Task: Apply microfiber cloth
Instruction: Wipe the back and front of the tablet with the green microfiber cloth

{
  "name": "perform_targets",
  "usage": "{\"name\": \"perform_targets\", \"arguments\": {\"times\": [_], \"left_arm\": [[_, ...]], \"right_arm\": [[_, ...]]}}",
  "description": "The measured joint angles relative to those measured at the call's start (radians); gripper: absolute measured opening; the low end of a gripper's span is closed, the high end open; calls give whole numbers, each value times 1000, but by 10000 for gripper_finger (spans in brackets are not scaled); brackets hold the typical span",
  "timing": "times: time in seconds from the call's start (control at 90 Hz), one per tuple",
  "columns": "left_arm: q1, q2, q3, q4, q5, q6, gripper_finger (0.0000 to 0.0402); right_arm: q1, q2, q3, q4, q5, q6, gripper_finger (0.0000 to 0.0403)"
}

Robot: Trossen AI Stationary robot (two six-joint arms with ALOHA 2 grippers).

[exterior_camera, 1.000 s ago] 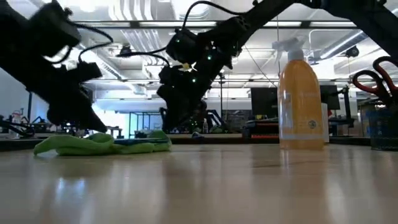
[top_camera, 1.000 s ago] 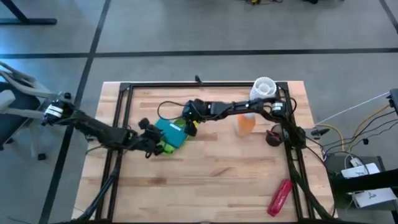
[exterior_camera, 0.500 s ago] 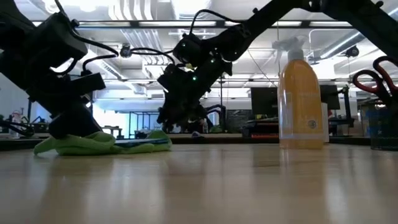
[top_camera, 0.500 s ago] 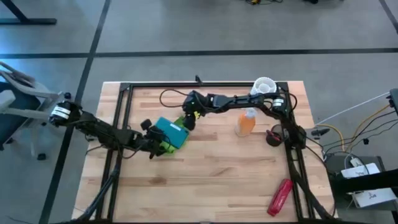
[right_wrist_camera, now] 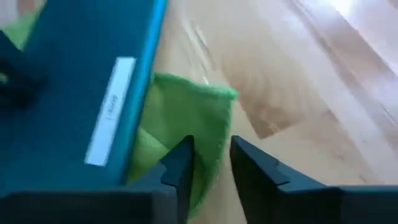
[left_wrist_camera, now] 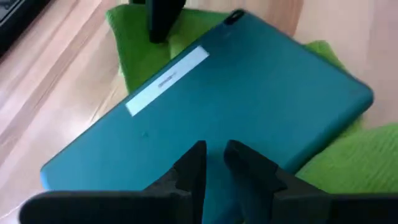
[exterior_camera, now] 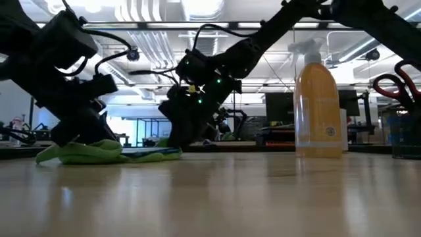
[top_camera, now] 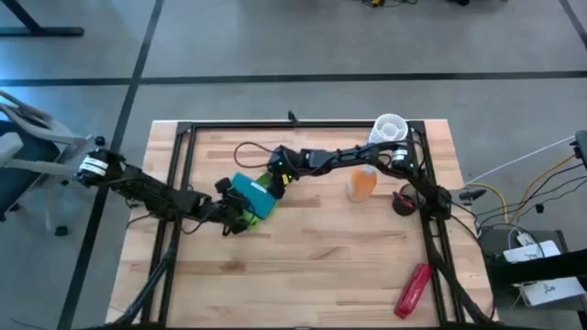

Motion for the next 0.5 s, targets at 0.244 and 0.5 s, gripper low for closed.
{"name": "perform_targets", "arguments": {"times": [0.244, 0.5], "left_arm": [[-1, 1, -1, 1, -3, 11, 59], [0, 1, -2, 6, 30, 5, 59]], "right_arm": [[42, -17, 28, -23, -83, -93, 3], [141, -25, 107, -87, -101, -148, 1]]}}
